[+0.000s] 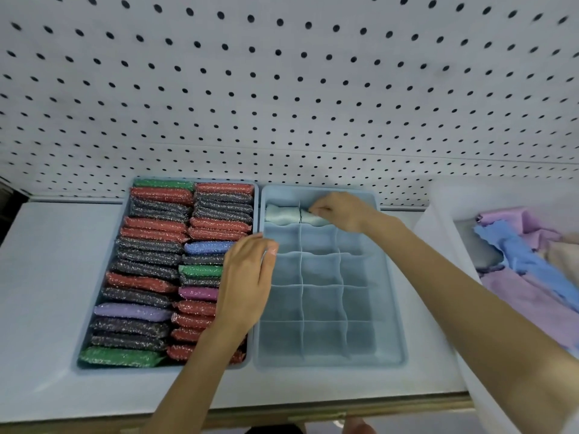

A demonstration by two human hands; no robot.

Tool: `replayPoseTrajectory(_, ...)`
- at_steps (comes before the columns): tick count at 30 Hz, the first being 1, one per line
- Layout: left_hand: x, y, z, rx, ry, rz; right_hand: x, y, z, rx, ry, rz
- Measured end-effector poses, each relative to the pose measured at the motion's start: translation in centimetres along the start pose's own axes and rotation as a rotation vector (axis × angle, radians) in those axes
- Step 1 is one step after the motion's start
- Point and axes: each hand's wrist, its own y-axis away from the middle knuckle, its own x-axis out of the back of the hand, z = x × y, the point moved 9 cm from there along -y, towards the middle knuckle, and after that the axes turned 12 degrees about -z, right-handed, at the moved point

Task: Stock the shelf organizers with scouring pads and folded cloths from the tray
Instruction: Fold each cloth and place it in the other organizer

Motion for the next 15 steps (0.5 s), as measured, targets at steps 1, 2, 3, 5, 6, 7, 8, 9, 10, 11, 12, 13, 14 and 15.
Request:
replayPoseTrajectory(1,0.0,0.0,0.1,-0.001,-0.003,-0.001,-0.1,0.1,0.0,0.007,-0.028,-0.022)
replayPoseTrajectory(2,0.1,0.0,0.1,-0.002,-0.008,-0.003,-0.2,0.3,-0.1,0.013,-0.052,-0.030)
replayPoseTrajectory(3,0.1,0.0,0.2,-0.003,-0.014,-0.006,-0.2,0.6,-0.1,0.021,-0.085,-0.023)
replayPoseTrajectory(5,0.1,0.1,0.3,0.001,-0.022,-0.020,0.3,1.5,0.3,0.028,-0.170,0.036)
replayPoseTrajectory(6,0.1,0.1,0.5,0.008,-0.026,-0.029,0.7,2.4,0.5,0.029,-0.204,0.084)
replayPoseTrajectory(7,0.1,0.1,0.8,0.013,-0.038,-0.030,1.4,3.3,0.8,0.040,-0.233,0.142)
replayPoseTrajectory(8,0.3,0.1,1.4,0.012,-0.057,-0.021,2.1,4.6,1.1,0.056,-0.275,0.201)
replayPoseTrajectory(9,0.4,0.1,2.2,0.000,-0.071,-0.008,2.8,6.0,1.5,0.073,-0.337,0.251)
replayPoseTrajectory(10,0.3,0.0,3.4,-0.024,-0.078,0.001,3.3,7.6,2.0,0.099,-0.408,0.289)
replayPoseTrajectory(11,0.0,-0.1,5.0,-0.060,-0.073,0.004,3.7,9.4,2.5,0.130,-0.474,0.318)
replayPoseTrajectory(12,-0.7,-0.3,6.7,-0.097,-0.049,-0.004,4.0,11.2,3.4,0.151,-0.526,0.349)
replayPoseTrajectory(13,-1.6,-0.5,8.6,-0.130,-0.008,-0.024,4.3,13.2,4.6,0.158,-0.570,0.390)
replayPoseTrajectory(14,-2.9,-0.6,10.6,-0.152,0.055,-0.061,4.4,15.5,6.0,0.154,-0.620,0.441)
replayPoseTrajectory(15,-4.5,-0.7,12.8,-0.170,0.126,-0.109,4.4,17.8,7.8,0.155,-0.691,0.495)
